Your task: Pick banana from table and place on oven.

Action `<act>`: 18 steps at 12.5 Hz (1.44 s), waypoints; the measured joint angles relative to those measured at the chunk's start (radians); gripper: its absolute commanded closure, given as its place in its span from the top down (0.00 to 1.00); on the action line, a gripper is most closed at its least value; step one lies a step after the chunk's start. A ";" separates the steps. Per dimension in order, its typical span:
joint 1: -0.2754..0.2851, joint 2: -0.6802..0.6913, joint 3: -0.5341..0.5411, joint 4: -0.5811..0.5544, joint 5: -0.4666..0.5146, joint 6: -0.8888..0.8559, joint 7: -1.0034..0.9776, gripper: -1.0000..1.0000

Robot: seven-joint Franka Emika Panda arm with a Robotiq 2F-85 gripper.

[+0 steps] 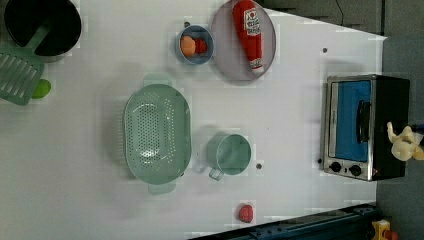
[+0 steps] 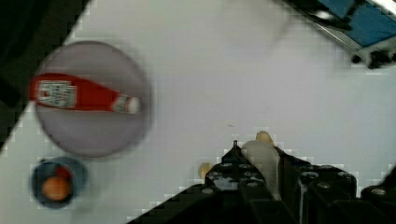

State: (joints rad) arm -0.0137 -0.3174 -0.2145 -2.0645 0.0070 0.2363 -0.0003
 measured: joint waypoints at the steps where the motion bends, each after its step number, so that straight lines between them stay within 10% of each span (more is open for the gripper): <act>1: -0.010 0.026 -0.043 0.000 -0.028 0.012 -0.033 0.18; 13: -0.060 0.452 -0.377 0.144 -0.085 0.184 -0.726 0.21; 18: -0.057 0.516 -0.382 0.171 -0.107 0.219 -0.774 0.76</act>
State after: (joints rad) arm -0.0712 0.1990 -0.5962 -1.8936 -0.1002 0.4556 -0.7744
